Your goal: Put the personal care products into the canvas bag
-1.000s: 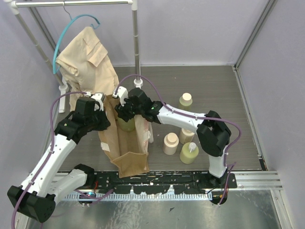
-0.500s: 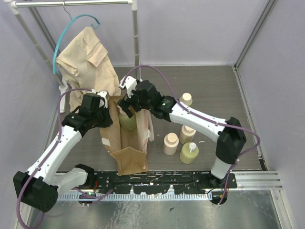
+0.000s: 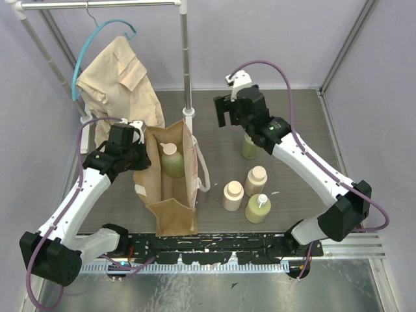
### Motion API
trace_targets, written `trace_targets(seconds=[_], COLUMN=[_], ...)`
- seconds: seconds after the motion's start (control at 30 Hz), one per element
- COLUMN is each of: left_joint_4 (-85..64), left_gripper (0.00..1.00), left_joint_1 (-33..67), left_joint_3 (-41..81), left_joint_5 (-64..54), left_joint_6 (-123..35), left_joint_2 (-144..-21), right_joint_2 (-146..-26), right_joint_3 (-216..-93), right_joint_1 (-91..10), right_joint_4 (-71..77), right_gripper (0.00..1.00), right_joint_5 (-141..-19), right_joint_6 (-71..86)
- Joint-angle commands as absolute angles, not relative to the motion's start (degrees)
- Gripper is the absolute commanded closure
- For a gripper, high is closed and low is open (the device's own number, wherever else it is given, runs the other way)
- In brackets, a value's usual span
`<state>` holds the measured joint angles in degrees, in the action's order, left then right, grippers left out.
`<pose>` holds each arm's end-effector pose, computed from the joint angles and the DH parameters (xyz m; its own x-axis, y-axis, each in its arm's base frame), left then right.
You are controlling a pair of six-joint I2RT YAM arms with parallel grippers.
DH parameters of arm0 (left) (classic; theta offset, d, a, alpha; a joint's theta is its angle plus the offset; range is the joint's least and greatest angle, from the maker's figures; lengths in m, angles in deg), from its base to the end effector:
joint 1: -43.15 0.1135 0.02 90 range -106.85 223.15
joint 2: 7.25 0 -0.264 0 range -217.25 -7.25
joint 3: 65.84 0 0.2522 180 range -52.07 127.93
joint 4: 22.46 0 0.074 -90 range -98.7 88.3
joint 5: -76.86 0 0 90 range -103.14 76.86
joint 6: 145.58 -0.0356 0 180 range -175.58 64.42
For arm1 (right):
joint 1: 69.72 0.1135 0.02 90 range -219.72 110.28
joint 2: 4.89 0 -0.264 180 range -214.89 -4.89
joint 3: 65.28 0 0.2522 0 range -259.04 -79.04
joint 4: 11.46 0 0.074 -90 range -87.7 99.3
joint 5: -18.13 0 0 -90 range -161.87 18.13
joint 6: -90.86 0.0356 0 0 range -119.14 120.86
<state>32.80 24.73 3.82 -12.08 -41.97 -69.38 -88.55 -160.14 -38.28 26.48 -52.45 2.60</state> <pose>0.2088 -0.0702 0.2988 -0.7595 0.0050 -0.6505 0.1533 0.9732 -0.1716 0.2914 0.1643 0.3765 -0.3910 -0.2054 -0.8972 -0.2268 0.9662 -0.1224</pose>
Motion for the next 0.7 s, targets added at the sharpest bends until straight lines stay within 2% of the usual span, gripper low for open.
trace_targets(seconds=[0.0,0.37,0.67], left_joint_4=[32.5,32.3,33.0], left_gripper=[1.00,1.00,1.00], left_joint_1=[25.3,25.3,25.3], left_joint_3=[5.1,3.6,3.3], left_joint_5=[-12.7,-11.8,-11.4], left_joint_6=[-43.4,-43.0,-42.5], left_joint_2=[-70.3,-69.6,-69.3], right_joint_2=[-90.9,-98.1,-105.4], right_joint_3=[-163.2,-166.8,-170.5], right_joint_1=[-41.6,-45.5,-50.8], right_joint_4=[35.0,41.4,44.0], right_gripper=[0.00,0.00,0.00], right_joint_5=[-52.0,-54.6,-62.7], right_joint_6=[5.7,5.6,2.6])
